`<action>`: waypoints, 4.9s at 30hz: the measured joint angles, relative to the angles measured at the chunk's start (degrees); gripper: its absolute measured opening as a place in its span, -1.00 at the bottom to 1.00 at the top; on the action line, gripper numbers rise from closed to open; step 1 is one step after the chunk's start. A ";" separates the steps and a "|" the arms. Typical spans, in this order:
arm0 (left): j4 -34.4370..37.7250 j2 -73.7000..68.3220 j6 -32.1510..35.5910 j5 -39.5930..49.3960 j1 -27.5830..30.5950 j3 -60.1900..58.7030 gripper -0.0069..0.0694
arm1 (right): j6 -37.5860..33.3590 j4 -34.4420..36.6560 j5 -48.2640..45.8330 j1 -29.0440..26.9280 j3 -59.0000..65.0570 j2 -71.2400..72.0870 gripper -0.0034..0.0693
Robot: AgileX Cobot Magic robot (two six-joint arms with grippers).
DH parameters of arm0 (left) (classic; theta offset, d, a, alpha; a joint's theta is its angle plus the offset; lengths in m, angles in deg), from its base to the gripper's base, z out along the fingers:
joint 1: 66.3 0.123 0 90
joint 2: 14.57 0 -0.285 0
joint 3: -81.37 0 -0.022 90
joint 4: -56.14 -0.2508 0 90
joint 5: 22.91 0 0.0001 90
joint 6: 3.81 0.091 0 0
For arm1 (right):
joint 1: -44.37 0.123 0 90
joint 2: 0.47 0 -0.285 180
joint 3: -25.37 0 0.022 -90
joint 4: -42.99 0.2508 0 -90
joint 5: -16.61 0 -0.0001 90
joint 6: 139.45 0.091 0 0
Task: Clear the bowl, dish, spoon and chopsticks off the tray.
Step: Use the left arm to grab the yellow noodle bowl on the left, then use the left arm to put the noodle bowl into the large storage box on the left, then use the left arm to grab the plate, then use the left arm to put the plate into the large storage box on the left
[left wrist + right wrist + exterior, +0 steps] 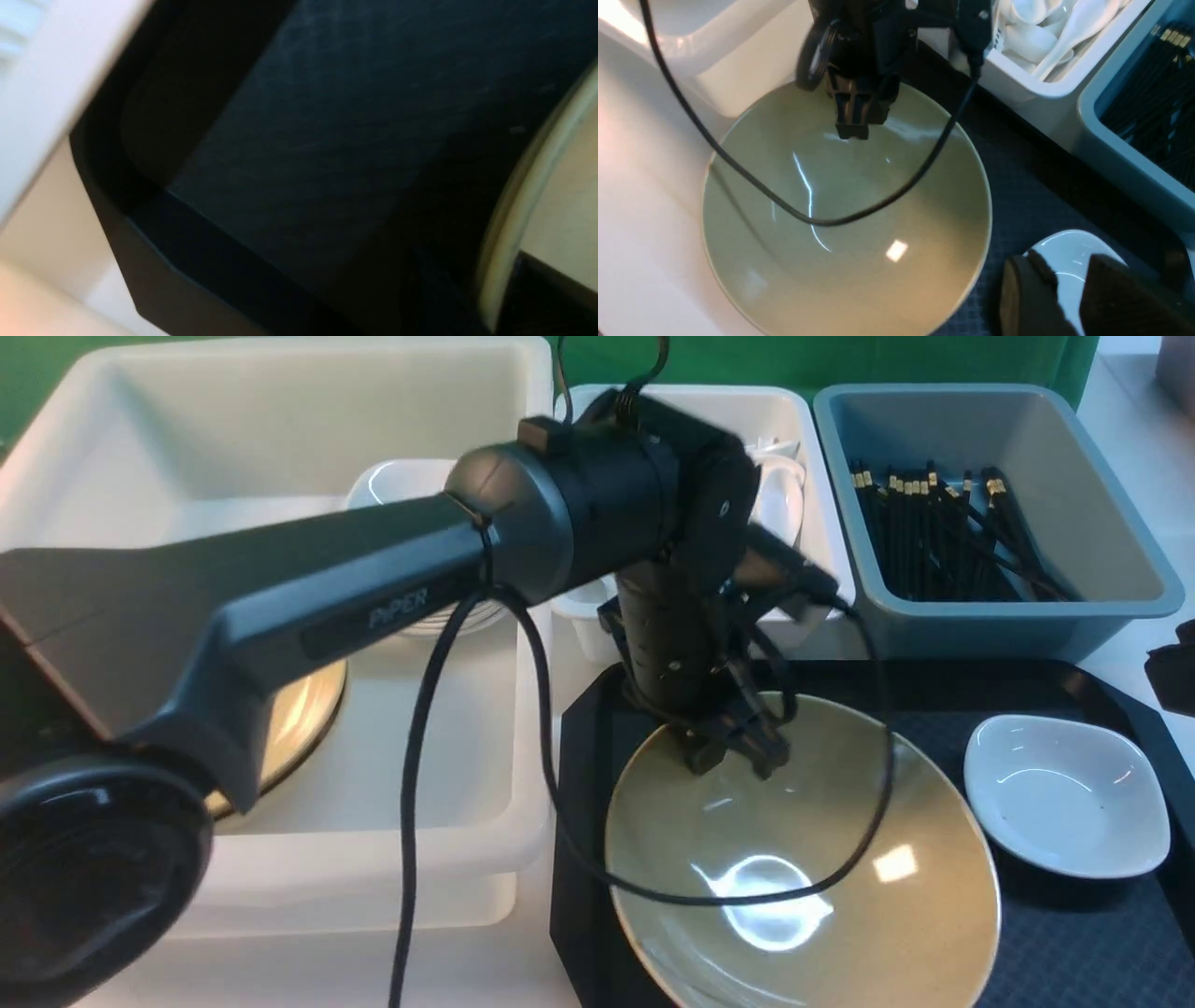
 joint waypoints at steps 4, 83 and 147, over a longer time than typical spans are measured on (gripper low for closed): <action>3.56 4.56 -0.34 -0.72 1.08 1.08 -0.80 | 0.00 0.89 0.00 0.00 0.00 0.00 -0.34; 3.13 7.46 -10.98 -11.46 -9.13 -3.47 0.52 | 18.95 -20.00 -13.42 10.74 -1.96 2.67 -0.78; 17.05 22.04 -1.39 -14.87 39.89 -9.49 -0.81 | -6.31 13.86 2.81 10.74 -2.32 -18.18 -0.77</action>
